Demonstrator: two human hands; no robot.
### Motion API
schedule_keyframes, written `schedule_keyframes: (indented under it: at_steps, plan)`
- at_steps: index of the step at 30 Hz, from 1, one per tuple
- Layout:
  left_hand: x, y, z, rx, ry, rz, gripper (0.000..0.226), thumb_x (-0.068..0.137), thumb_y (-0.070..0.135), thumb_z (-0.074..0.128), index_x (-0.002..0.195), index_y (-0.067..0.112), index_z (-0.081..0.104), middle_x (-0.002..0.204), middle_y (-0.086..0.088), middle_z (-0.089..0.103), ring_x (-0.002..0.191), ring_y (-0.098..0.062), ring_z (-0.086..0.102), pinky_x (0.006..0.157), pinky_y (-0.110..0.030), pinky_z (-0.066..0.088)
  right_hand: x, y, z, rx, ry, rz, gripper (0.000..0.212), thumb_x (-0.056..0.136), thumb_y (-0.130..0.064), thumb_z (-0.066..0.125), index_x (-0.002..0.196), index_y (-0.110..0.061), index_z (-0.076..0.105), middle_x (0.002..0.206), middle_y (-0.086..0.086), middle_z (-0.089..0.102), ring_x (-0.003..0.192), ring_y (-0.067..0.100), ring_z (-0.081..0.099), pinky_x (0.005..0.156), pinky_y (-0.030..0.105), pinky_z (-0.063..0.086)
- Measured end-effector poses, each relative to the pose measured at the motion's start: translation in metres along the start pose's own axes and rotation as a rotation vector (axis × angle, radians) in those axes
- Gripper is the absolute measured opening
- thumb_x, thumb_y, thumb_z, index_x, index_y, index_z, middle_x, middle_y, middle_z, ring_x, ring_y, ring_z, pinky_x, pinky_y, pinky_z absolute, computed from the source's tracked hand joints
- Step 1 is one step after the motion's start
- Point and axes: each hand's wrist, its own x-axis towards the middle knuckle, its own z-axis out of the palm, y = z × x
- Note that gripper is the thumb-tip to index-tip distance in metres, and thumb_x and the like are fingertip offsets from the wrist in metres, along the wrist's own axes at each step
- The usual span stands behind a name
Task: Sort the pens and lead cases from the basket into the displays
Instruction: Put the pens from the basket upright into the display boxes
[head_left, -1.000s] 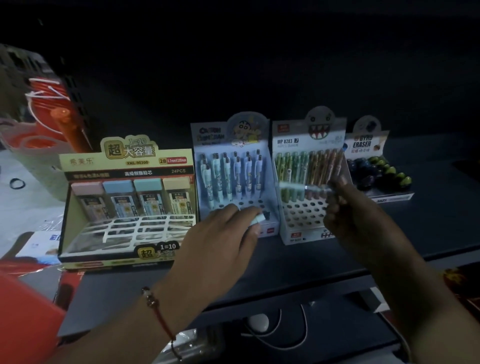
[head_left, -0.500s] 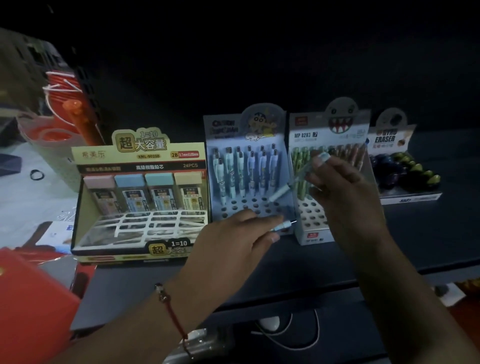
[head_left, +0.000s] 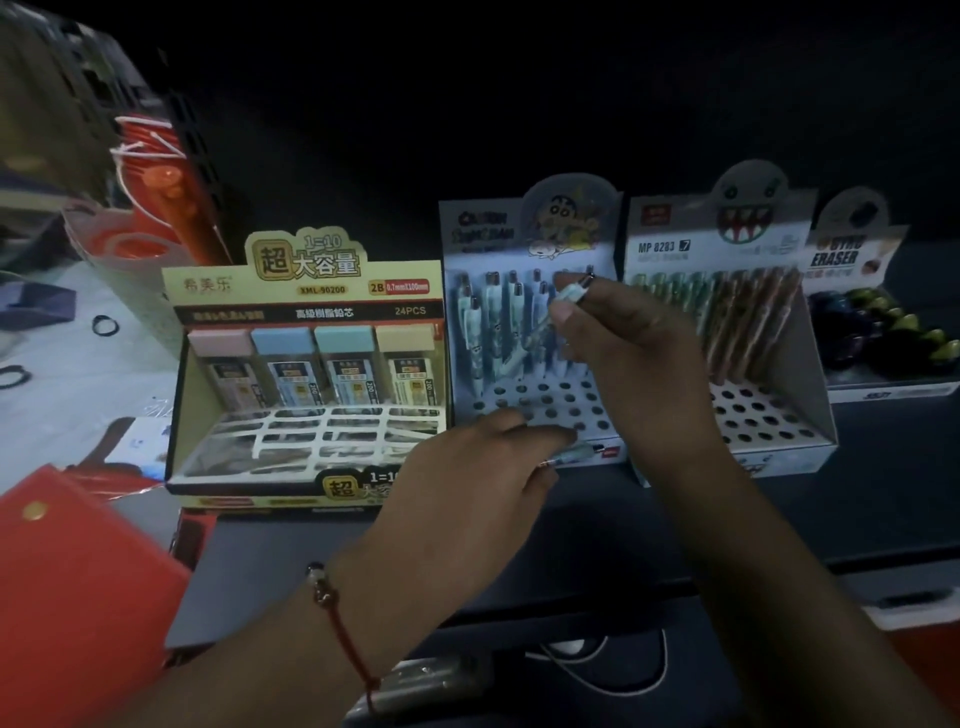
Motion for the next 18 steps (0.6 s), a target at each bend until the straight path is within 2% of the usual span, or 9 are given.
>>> schedule_keyframes:
  at_steps: [3,6,7,8,10,12,13,14,18]
  plan:
    - [0.000,-0.005,-0.001,-0.013,-0.007,-0.015,0.034,0.098,0.036,0.052,0.131,0.041,0.056,0.122,0.015,0.058,0.107,-0.010,0.057,0.083,-0.028,0.048,0.002,0.004,0.008,-0.051,-0.028,-0.021,0.014,0.096,-0.018,0.066,0.084,-0.011,0.068,0.085,0.019,0.063,0.086,0.039,0.059,0.071,0.042,0.049]
    - [0.002,-0.007,-0.002,-0.025,0.001,-0.020,0.030,0.097,0.036,0.053,0.127,0.039,0.058,0.119,0.013,0.060,0.105,-0.010,0.058,0.083,-0.029,0.050,0.006,0.010,0.016,-0.174,-0.086,-0.042,0.025,0.097,-0.020,0.064,0.081,-0.001,0.065,0.081,0.023,0.062,0.083,0.040,0.060,0.074,0.045,0.047]
    - [0.002,-0.006,-0.002,-0.024,0.001,-0.020,0.030,0.097,0.036,0.053,0.126,0.039,0.058,0.117,0.013,0.060,0.103,-0.010,0.058,0.081,-0.029,0.049,0.007,0.013,0.018,-0.228,-0.106,-0.041,0.029,0.097,-0.022,0.064,0.078,0.000,0.062,0.077,0.019,0.062,0.078,0.036,0.061,0.072,0.044,0.048]
    - [0.002,-0.005,-0.002,-0.020,0.002,-0.018,0.030,0.096,0.035,0.053,0.125,0.038,0.059,0.114,0.012,0.061,0.100,-0.011,0.059,0.079,-0.029,0.049,0.010,0.016,0.020,-0.277,-0.125,-0.035,0.031,0.097,-0.023,0.064,0.075,-0.002,0.059,0.070,0.010,0.061,0.072,0.028,0.061,0.066,0.041,0.047]
    - [0.001,-0.005,-0.002,-0.004,0.007,-0.008,0.027,0.094,0.032,0.056,0.120,0.037,0.062,0.104,0.010,0.063,0.092,-0.013,0.061,0.071,-0.030,0.050,0.013,0.021,0.027,-0.340,-0.154,-0.020,0.030,0.096,-0.024,0.065,0.070,-0.012,0.056,0.060,-0.008,0.055,0.059,0.007,0.055,0.056,0.021,0.039]
    - [0.000,-0.007,-0.001,0.002,0.002,-0.007,0.028,0.093,0.029,0.057,0.119,0.037,0.062,0.100,0.009,0.063,0.087,-0.015,0.062,0.067,-0.030,0.050,0.015,0.022,0.034,-0.312,-0.139,0.025,0.006,0.093,-0.026,0.069,0.088,-0.024,0.065,0.070,-0.022,0.058,0.069,-0.007,0.058,0.064,0.009,0.040]
    - [-0.001,-0.009,0.000,0.002,-0.002,-0.008,0.029,0.094,0.029,0.056,0.121,0.038,0.061,0.101,0.009,0.063,0.088,-0.014,0.062,0.067,-0.030,0.050,0.016,0.023,0.036,-0.309,-0.119,0.040,0.006,0.092,-0.027,0.070,0.098,-0.025,0.067,0.080,-0.023,0.061,0.079,-0.008,0.060,0.069,0.009,0.043]
    - [-0.001,-0.011,0.000,-0.001,-0.003,-0.010,0.029,0.094,0.030,0.055,0.122,0.038,0.060,0.102,0.010,0.063,0.089,-0.014,0.061,0.068,-0.030,0.050,0.017,0.022,0.038,-0.318,-0.106,0.049,0.008,0.092,-0.027,0.070,0.098,-0.026,0.067,0.085,-0.022,0.062,0.083,-0.007,0.061,0.071,0.011,0.044]
    - [0.001,-0.016,-0.001,-0.031,0.023,-0.024,0.030,0.096,0.034,0.054,0.126,0.038,0.059,0.111,0.011,0.063,0.096,-0.012,0.060,0.074,-0.028,0.047,0.026,0.027,0.039,-0.404,-0.102,0.074,0.009,0.090,-0.028,0.071,0.084,-0.023,0.067,0.078,-0.017,0.065,0.073,-0.006,0.061,0.060,0.008,0.040]
